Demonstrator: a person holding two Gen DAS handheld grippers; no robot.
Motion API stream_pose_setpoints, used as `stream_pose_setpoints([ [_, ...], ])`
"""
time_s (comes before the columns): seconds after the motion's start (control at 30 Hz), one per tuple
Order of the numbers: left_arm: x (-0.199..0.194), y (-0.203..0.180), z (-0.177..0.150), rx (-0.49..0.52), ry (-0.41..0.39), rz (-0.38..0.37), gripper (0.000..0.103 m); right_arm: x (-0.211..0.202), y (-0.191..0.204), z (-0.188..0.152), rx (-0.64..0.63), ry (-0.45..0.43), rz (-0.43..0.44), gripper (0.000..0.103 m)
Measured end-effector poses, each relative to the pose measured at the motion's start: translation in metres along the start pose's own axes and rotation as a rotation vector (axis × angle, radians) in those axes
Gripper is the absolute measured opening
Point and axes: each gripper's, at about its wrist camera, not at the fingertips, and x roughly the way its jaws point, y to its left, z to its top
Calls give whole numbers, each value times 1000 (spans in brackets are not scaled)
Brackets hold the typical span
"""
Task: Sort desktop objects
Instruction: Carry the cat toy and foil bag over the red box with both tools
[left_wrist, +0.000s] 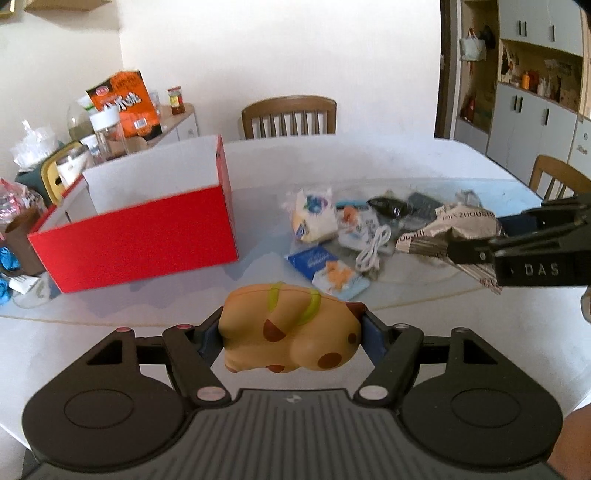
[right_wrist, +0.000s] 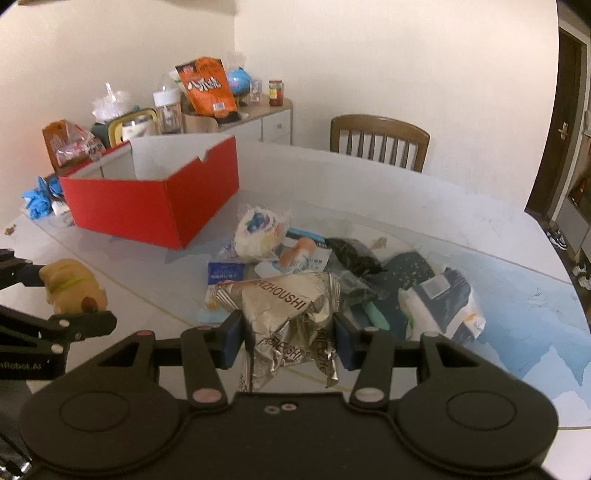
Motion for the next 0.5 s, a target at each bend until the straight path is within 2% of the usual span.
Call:
stream_pose_setpoints([
  [0.5,-47,-4,29,-64,-34,51,73,-54,6,29,-40,-33,123,50],
])
